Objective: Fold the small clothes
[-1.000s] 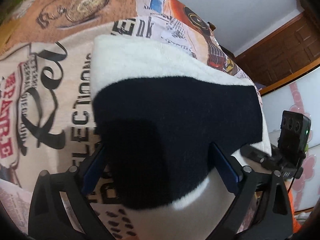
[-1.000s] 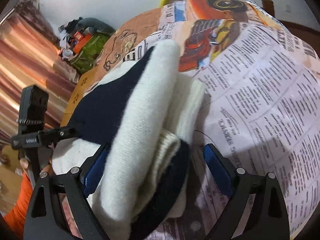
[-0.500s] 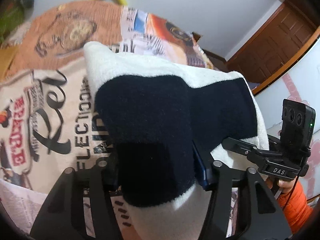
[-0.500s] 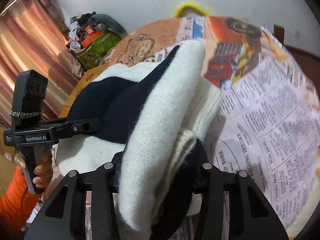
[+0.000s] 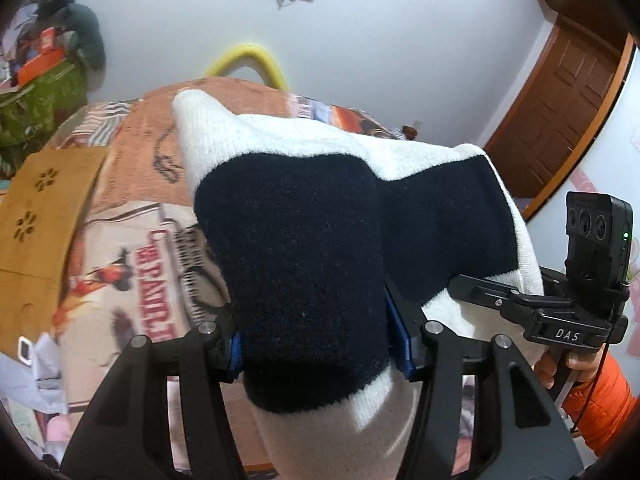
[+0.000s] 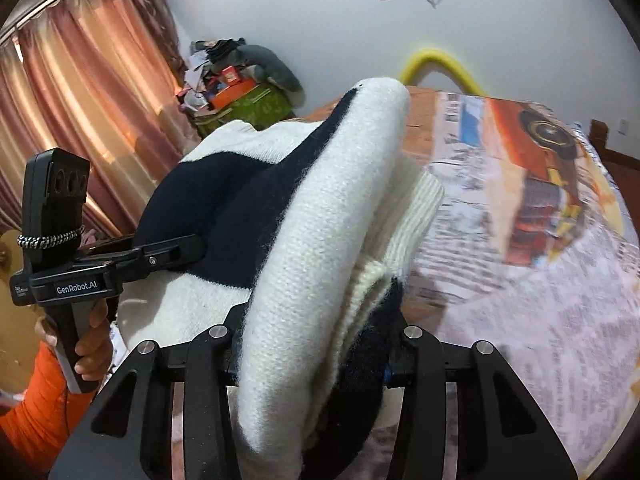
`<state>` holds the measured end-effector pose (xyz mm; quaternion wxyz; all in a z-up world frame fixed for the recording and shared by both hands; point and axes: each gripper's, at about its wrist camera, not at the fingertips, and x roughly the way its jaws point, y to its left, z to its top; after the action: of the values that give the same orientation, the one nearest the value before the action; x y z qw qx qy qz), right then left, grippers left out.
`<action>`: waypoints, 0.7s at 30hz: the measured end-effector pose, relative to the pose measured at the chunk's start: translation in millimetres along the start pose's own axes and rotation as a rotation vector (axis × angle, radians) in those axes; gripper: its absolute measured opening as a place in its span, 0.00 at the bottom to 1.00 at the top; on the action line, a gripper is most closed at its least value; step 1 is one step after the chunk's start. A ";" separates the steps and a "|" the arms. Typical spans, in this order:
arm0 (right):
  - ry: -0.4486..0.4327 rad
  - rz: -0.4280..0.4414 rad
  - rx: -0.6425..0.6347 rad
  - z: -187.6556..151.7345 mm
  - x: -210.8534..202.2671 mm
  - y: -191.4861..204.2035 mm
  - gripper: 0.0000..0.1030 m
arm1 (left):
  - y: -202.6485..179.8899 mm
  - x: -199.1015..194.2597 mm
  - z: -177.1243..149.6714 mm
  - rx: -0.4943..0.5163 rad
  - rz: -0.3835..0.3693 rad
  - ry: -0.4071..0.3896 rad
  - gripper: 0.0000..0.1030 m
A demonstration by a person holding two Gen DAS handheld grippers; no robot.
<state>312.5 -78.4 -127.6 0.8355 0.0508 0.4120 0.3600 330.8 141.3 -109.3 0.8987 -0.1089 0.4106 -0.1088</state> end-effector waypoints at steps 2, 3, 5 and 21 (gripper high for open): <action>0.013 0.013 0.000 0.9 14.3 9.4 0.39 | 16.4 -4.4 -4.0 -0.011 0.012 0.003 0.54; 0.022 0.018 0.000 1.2 23.5 14.9 0.39 | 26.0 -6.3 -7.2 -0.019 0.017 0.007 0.54; 0.045 0.026 0.004 0.7 43.2 22.4 0.39 | 43.4 -2.7 -11.1 -0.039 0.025 0.021 0.54; 0.218 -0.055 -0.061 -14.6 127.9 20.2 0.55 | 138.8 64.6 -57.5 -0.175 0.092 0.153 0.81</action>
<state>341.9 15.6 -212.8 0.7965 -0.0253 0.4904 0.3529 343.0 249.0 -231.7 0.8560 -0.1594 0.4903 -0.0389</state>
